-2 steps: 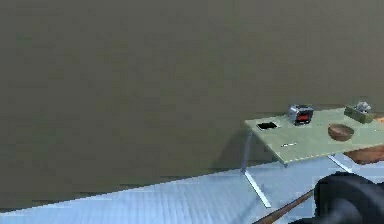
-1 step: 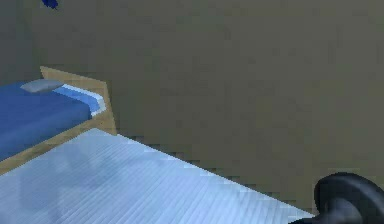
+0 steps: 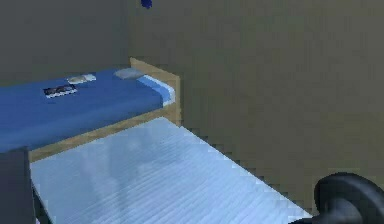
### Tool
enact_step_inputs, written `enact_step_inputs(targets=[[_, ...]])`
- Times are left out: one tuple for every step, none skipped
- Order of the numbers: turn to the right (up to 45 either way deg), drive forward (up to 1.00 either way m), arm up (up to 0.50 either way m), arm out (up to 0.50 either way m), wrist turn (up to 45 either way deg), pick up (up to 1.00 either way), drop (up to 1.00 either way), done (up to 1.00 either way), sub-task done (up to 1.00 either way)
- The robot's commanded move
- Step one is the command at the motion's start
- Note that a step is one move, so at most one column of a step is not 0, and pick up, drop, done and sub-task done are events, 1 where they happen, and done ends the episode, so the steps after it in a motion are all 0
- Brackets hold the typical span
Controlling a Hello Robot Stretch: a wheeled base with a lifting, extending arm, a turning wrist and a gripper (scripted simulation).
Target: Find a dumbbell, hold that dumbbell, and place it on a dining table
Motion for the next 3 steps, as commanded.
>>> enact_step_inputs(targets=[[0.0,0.25,0.00,0.00,0.0,0.00,0.00,0.00,0.00],[45.0,0.00,0.00,0.00,0.0,0.00,0.00,0.00,0.00],[45.0,0.00,0.00,0.00,0.0,0.00,0.00,0.00,0.00]])
